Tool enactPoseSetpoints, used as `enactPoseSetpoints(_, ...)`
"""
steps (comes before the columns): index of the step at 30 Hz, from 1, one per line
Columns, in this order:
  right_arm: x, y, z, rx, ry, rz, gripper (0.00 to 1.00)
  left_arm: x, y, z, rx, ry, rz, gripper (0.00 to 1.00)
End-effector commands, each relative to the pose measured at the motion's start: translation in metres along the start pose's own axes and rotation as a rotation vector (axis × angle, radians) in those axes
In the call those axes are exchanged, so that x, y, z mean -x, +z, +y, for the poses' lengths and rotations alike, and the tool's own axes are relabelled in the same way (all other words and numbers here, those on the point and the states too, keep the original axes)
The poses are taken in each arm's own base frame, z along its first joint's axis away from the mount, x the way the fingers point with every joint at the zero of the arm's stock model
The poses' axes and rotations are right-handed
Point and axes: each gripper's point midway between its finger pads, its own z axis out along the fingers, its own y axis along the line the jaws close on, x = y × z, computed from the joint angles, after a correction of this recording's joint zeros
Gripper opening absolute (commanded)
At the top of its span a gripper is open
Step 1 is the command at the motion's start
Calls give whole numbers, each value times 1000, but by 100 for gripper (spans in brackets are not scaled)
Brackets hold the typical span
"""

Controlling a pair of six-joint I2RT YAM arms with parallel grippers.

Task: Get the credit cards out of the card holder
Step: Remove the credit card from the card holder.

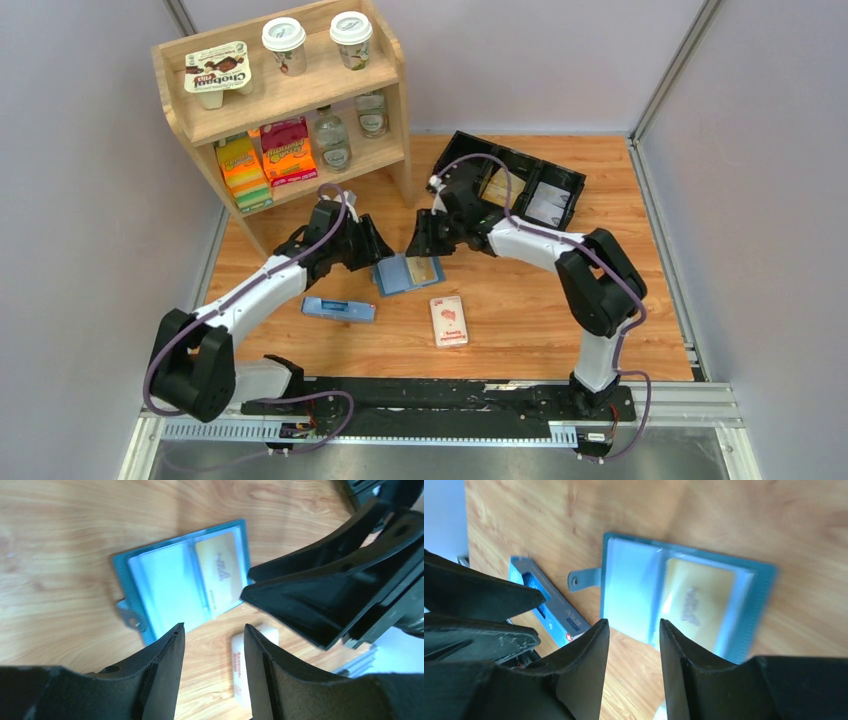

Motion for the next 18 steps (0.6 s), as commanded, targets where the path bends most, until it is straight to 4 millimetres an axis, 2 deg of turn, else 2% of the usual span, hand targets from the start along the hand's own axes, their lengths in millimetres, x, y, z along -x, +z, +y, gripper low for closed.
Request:
enactPoseSetpoints(1, 41, -32, -24, -28, 46, -166, 43, 18, 13, -44, -160, -28, 18, 54)
enactPoseSetpoints(4, 36, -33, -43, -33, 90, -164, 39, 18, 25, -58, -226, -57, 52, 51)
enactPoseSetpoints(6, 34, -31, -46, -22, 96, -157, 36, 14, 35, -55, -219, -69, 70, 51)
enactPoseSetpoints(10, 26, -20, -52, -11, 115, -128, 31, 5, 57, -41, -170, -83, 106, 51)
enactPoseSetpoints(12, 29, -15, -53, 0, 105, -142, 26, -3, 67, -32, -144, -97, 134, 51)
enactPoseSetpoints(18, 20, -2, -65, -19, 106, -113, 18, -13, 81, -19, -125, -129, 142, 52)
